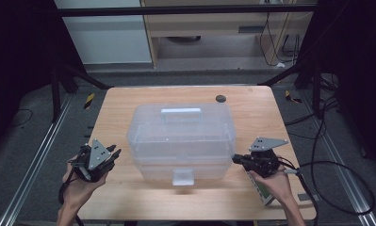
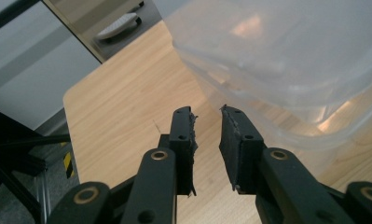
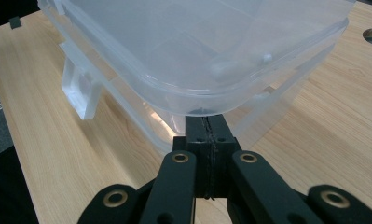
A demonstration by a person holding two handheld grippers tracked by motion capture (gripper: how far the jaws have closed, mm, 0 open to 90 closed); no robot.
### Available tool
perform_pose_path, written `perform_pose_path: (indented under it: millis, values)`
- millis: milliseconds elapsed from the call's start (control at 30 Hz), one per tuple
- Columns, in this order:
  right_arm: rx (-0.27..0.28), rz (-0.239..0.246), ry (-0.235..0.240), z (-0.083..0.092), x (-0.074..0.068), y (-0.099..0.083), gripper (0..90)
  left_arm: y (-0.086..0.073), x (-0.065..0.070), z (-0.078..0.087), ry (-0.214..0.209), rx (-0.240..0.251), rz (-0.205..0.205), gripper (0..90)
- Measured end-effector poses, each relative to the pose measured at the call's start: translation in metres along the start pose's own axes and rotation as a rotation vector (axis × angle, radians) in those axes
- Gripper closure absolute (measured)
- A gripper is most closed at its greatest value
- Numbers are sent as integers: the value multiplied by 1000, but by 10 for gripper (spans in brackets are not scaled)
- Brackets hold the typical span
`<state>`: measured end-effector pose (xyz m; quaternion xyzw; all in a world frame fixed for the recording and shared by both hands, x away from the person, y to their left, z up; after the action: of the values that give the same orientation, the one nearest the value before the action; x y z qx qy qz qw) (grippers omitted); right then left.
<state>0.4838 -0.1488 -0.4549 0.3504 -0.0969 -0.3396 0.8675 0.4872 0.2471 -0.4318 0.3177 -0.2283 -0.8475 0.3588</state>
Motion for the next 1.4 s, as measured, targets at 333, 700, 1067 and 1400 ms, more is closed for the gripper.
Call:
perform_pose_path:
  millis: [333,700,1067,1400]
  values:
    - [5,0,-4,1,1,2,900,-5,15,-15,-35,3,6,645]
    - [18,-3,2,2,2,5,900,4,27,-20,-49,53,15,623]
    - [21,6,-11,4,2,7,900,11,30,-19,-45,87,34,629]
    - [38,9,-17,7,3,11,900,17,30,-18,-53,108,60,641]
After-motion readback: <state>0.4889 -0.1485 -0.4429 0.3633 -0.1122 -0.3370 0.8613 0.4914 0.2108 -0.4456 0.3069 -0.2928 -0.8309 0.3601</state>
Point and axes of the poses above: each handheld gripper's, and its own axes: z roughly backward along the jaws, y roughly out of its top, x roughly to its right, the point moved 9 cm from there along -z, roughly forward along the jaws, and after that the axes turned 12 degrees about -x, right-handed, at the moved point
